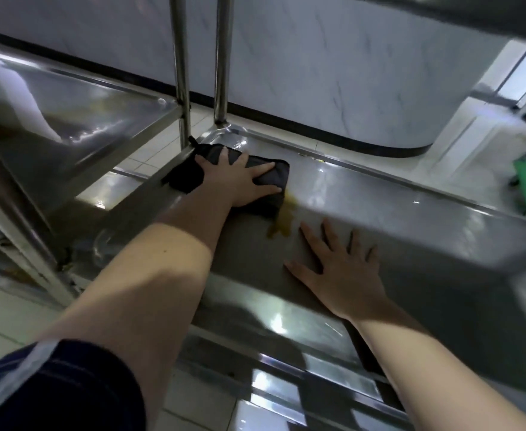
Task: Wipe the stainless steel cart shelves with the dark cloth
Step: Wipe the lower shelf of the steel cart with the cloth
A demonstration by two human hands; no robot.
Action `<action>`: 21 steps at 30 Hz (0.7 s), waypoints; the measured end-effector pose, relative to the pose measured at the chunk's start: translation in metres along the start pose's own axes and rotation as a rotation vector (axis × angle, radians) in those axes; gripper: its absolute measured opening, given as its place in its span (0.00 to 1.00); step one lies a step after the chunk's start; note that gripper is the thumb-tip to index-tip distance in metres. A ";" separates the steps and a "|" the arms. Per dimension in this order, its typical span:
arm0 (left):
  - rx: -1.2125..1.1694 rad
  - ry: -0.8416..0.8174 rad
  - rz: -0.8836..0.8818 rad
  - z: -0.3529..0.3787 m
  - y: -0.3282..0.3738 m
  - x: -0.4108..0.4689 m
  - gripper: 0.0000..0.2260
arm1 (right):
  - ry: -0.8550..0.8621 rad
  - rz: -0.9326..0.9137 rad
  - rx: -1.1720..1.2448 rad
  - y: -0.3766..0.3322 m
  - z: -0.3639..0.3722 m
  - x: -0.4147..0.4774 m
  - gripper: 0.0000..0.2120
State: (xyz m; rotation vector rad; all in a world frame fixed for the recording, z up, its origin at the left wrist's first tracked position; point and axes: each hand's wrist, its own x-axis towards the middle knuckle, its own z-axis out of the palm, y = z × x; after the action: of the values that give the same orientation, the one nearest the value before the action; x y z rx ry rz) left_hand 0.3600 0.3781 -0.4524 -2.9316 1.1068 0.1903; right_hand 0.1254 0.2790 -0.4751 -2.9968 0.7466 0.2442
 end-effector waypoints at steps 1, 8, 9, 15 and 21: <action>0.000 -0.007 -0.008 -0.002 0.002 0.002 0.33 | 0.002 0.003 0.001 0.000 0.000 0.000 0.40; 0.016 -0.095 0.077 0.009 -0.009 -0.073 0.37 | -0.008 0.005 0.029 0.000 -0.005 -0.003 0.45; 0.026 -0.112 0.075 0.012 -0.012 -0.092 0.36 | -0.008 0.004 0.028 0.000 -0.006 -0.002 0.45; -0.005 -0.107 0.039 0.023 -0.017 -0.170 0.34 | -0.052 -0.024 0.058 0.004 -0.009 0.001 0.34; -0.051 -0.159 0.036 0.020 -0.008 -0.183 0.34 | 0.011 -0.010 0.066 0.044 -0.009 0.010 0.29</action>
State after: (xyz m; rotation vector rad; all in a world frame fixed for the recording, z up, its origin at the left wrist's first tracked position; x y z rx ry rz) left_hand 0.2263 0.5055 -0.4520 -2.8802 1.1474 0.4494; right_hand 0.1143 0.2350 -0.4680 -2.9416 0.7257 0.1984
